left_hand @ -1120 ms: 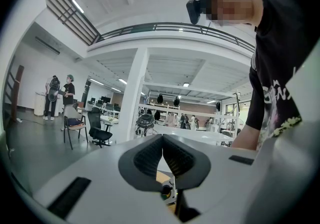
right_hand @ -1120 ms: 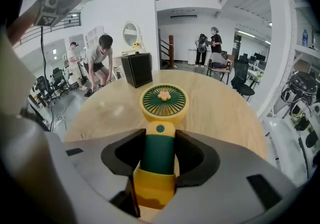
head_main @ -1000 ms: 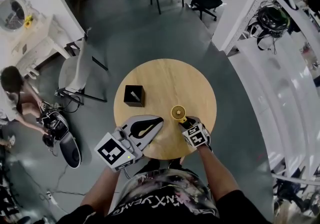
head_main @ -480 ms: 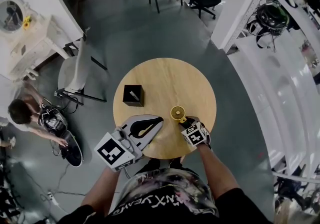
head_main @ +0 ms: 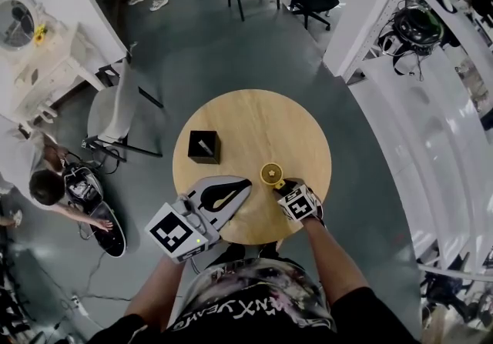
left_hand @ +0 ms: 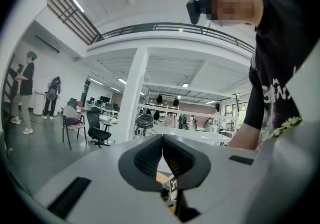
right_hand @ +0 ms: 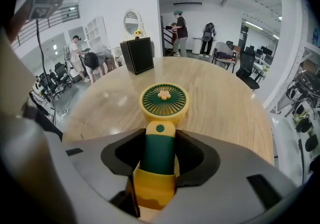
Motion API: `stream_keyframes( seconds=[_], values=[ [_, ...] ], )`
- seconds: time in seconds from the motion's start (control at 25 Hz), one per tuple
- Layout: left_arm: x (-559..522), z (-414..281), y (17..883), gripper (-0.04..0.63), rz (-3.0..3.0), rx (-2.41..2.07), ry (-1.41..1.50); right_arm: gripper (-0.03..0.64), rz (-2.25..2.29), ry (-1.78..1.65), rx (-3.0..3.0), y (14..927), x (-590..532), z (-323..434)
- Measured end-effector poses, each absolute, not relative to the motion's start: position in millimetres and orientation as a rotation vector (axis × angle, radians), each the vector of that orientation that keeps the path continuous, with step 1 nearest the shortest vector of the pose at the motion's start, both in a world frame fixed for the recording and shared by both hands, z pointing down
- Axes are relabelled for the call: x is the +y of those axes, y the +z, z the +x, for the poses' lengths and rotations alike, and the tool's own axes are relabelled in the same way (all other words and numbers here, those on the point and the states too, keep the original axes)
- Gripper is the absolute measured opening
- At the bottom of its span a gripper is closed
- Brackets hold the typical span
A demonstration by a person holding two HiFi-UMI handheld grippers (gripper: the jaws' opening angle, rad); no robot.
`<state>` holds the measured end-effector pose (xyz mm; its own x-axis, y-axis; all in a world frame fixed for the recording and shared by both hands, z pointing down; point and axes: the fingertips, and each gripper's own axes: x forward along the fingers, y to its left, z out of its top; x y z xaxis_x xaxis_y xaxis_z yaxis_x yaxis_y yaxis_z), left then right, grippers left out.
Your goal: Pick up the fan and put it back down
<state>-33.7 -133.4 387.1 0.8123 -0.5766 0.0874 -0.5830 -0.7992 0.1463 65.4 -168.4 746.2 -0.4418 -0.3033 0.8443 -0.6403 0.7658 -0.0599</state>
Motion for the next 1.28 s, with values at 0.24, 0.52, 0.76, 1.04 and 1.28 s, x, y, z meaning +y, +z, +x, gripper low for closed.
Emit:
stream_keyframes(
  seconds=[0.24, 0.52, 0.76, 1.04, 1.28],
  values=[
    [-134.5, -36.0, 389.0, 0.018, 2.83, -0.914, 0.06, 0.187, 0.723, 0.477, -2.049, 746.9, -169.3, 64.2],
    [-135.6, -34.4, 387.4, 0.018, 2.837, -0.904, 0.058, 0.207, 0.742, 0.489, -2.072, 751.1, -171.7, 63.7],
    [-135.3, -35.9, 388.7, 0.018, 2.842, -0.897, 0.054, 0.259, 0.723, 0.51, -2.083, 749.0, -166.6, 57.8],
    [-138.2, -34.0, 387.5, 0.018, 2.842, -0.889, 0.057, 0.388, 0.666, 0.513, -2.107, 747.8, -156.1, 48.0],
    [-137.9, -31.9, 388.9, 0.018, 2.84, -0.885, 0.058, 0.545, 0.708, 0.513, -2.087, 750.5, -163.5, 59.2]
  ],
)
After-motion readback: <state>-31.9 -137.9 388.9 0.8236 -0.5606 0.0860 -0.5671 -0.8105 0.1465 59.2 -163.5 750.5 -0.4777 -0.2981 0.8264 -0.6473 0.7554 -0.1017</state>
